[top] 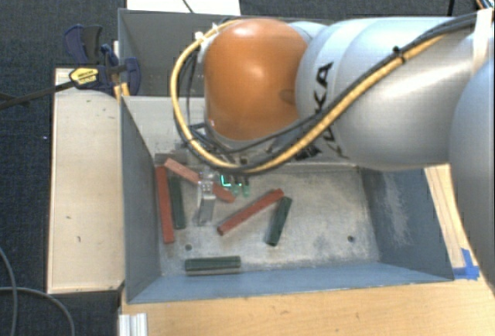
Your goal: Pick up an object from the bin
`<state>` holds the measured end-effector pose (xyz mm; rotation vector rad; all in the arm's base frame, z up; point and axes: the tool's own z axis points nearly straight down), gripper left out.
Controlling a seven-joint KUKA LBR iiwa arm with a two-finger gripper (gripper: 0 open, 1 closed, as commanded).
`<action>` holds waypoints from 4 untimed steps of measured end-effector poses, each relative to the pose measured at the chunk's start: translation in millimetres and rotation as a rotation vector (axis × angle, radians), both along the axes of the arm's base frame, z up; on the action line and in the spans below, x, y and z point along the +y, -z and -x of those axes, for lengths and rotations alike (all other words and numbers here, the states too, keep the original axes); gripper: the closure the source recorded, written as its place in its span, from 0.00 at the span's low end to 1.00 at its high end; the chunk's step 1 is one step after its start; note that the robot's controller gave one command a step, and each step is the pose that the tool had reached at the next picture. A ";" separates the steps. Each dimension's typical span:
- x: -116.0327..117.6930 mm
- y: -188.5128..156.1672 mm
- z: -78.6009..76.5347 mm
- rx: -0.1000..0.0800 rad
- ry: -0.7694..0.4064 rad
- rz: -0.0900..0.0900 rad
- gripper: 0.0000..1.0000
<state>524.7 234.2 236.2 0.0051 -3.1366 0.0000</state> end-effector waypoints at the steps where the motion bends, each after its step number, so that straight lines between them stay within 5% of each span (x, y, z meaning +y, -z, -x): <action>1: -34.9 62.8 -2.3 -0.002 0.427 0.003 0.00; 2: -71.5 156.7 -18.3 -0.001 0.600 0.005 0.00; 3: -120.5 165.8 -63.6 -0.009 0.417 0.003 0.00; 4: -116.7 165.4 -62.7 -0.008 0.418 -0.001 1.00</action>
Offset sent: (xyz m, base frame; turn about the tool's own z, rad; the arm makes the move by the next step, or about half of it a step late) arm 0.0025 -0.0333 -0.0611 0.4242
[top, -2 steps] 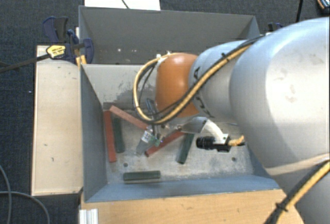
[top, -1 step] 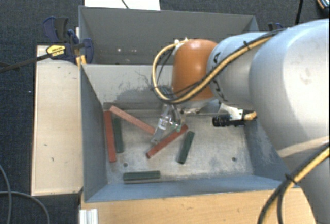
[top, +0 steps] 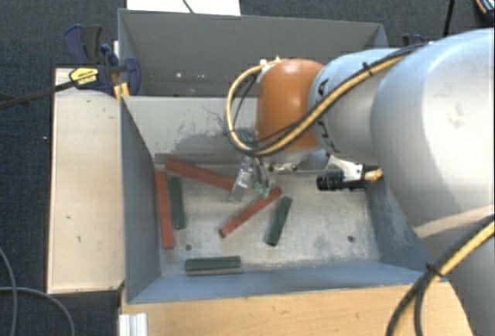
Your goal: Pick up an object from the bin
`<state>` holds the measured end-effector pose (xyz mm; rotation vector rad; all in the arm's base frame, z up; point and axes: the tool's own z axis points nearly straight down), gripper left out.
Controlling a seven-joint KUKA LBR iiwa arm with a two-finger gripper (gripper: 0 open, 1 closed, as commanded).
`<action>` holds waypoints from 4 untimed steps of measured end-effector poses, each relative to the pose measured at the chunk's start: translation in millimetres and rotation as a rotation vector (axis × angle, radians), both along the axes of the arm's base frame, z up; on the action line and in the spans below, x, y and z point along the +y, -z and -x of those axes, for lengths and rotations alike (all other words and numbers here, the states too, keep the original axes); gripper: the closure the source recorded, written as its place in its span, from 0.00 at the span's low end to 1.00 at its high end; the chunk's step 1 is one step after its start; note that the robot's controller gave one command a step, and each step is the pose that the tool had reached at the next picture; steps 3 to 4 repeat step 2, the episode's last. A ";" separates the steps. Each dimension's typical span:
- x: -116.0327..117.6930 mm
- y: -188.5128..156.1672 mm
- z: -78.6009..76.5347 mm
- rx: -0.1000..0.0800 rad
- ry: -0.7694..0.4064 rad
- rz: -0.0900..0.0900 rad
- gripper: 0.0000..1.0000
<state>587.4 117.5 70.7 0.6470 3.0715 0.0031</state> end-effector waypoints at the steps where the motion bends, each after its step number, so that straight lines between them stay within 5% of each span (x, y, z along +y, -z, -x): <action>1: -4.7 -0.1 59.6 0.001 -0.269 0.001 1.00; 2: -18.7 -141.9 48.3 -0.008 -0.281 0.002 1.00; 4: -18.7 -141.9 48.3 -0.008 -0.281 0.002 1.00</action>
Offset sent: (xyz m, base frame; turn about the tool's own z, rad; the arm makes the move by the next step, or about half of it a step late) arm -0.0602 -0.0046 -0.0007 -0.2712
